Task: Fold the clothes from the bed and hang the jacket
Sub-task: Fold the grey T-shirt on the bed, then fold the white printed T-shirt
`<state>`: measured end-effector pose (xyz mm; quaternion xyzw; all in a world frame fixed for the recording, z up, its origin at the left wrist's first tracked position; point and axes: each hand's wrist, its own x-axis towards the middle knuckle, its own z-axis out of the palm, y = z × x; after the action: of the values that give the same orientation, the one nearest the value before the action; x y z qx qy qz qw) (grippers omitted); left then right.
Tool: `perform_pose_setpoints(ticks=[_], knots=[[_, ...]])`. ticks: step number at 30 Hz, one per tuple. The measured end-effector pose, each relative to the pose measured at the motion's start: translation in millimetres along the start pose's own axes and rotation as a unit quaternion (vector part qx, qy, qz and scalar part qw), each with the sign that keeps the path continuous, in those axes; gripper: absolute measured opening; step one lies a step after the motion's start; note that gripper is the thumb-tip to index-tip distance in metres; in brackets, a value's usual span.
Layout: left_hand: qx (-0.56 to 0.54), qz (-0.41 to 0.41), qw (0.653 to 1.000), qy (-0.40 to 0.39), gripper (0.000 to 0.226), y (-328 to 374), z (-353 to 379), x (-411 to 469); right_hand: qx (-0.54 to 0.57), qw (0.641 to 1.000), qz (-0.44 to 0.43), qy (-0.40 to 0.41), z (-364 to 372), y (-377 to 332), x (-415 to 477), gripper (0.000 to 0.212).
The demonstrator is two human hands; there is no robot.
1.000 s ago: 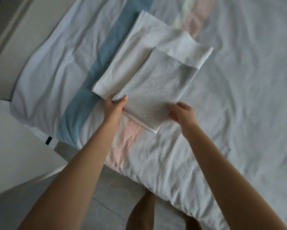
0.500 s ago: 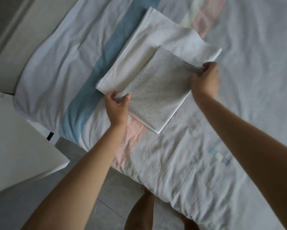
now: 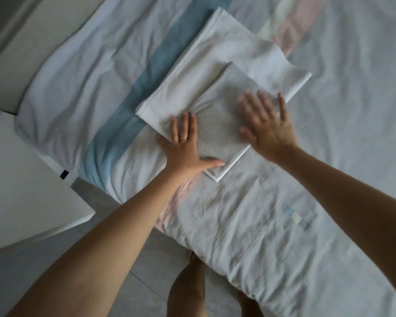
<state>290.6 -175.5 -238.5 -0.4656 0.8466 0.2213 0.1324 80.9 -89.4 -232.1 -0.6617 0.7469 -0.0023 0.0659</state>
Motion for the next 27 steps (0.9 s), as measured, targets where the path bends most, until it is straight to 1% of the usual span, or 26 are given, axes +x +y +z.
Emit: perform_pose_setpoints(ticks=[1,2,3,4,5,6,7,9,11,12,13,14,15,17,18,20,22,23,25,26,27], knots=[[-0.011,-0.001,1.000,-0.004,0.146,1,0,-1,-0.028,0.997,-0.065,-0.018,4,0,-16,0.061],[-0.013,0.000,1.000,-0.011,0.149,1,2,-2,-0.035,0.995,-0.071,-0.061,9,2,-33,0.062],[-0.012,-0.001,1.000,-0.013,0.150,1,1,-3,-0.018,0.994,-0.021,-0.105,10,10,-46,0.066],[-0.006,-0.001,1.000,-0.017,0.151,2,-2,-2,0.001,0.990,0.062,-0.128,13,22,-56,0.072],[0.004,-0.005,1.000,-0.022,0.152,3,-4,-3,0.021,0.979,0.142,-0.142,16,33,-67,0.077],[0.012,-0.008,1.000,-0.022,0.153,3,-6,-2,0.026,0.971,0.189,-0.146,16,43,-74,0.079],[0.011,-0.019,1.000,-0.018,0.153,2,-6,-3,0.028,0.969,0.200,-0.140,16,49,-82,0.078],[-0.023,-0.059,0.998,0.020,0.150,8,0,-14,0.039,0.979,0.167,-0.112,16,56,-107,0.071],[-0.073,-0.101,0.986,0.113,0.137,24,21,-41,0.079,0.983,0.149,-0.072,18,64,-141,0.064],[-0.082,-0.099,0.978,0.161,0.123,35,37,-60,0.099,0.984,0.138,-0.050,20,64,-162,0.062],[-0.080,-0.078,0.976,0.187,0.111,45,52,-78,0.114,0.984,0.131,-0.036,23,62,-176,0.060],[-0.073,-0.036,0.980,0.179,0.102,71,75,-103,0.121,0.982,0.142,-0.030,25,69,-206,0.058],[-0.065,0.003,0.987,0.147,0.096,92,95,-123,0.125,0.981,0.146,-0.031,26,72,-229,0.057],[-0.052,0.074,0.993,0.074,0.093,129,128,-157,0.138,0.979,0.146,-0.035,32,74,-278,0.056],[-0.045,0.119,0.991,0.041,0.094,162,146,-173,0.140,0.976,0.161,-0.041,32,84,-317,0.056],[-0.013,0.181,0.982,-0.045,0.103,219,174,-196,0.142,0.971,0.182,-0.068,32,99,-392,0.057],[0.037,0.200,0.970,-0.131,0.108,265,189,-209,0.150,0.958,0.218,-0.112,29,109,-458,0.059],[0.062,0.222,0.959,-0.163,0.109,314,205,-222,0.142,0.947,0.255,-0.137,17,130,-515,0.060],[0.099,0.250,0.944,-0.193,0.115,365,221,-228,0.149,0.931,0.300,-0.148,6,148,-579,0.062],[0.112,0.267,0.934,-0.210,0.120,409,235,-240,0.144,0.917,0.336,-0.158,-7,167,-627,0.063],[0.127,0.262,0.931,-0.219,0.125,426,241,-239,0.149,0.908,0.356,-0.162,-12,174,-646,0.065]])
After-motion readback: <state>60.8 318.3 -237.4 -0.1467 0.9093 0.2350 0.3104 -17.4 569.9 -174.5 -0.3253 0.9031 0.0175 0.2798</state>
